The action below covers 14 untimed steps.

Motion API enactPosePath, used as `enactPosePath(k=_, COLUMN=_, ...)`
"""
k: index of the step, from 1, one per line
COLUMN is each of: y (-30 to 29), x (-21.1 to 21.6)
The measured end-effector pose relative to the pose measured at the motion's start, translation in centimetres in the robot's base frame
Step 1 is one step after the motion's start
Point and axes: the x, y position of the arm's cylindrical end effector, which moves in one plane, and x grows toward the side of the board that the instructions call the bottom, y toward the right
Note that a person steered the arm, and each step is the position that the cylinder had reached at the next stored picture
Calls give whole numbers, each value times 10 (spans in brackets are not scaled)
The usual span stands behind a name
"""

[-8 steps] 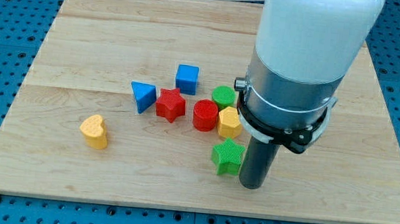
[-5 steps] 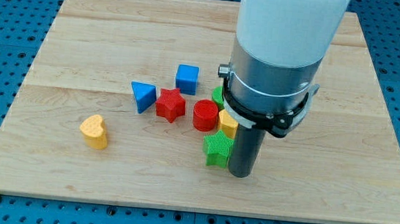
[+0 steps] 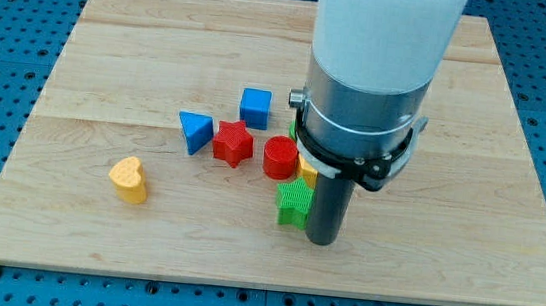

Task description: Move the green star bottom right to the yellow hexagon

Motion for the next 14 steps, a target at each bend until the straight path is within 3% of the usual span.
enactPosePath(k=1, y=-15, x=44)
enactPosePath(k=3, y=-142, x=22)
enactPosePath(k=4, y=-143, x=-39)
enactPosePath(k=5, y=-97, x=-66)
enactPosePath(k=7, y=-13, x=-58)
enactPosePath(k=10, y=-30, x=-50)
enactPosePath(k=12, y=-72, x=-18)
enactPosePath(k=14, y=-27, x=-17)
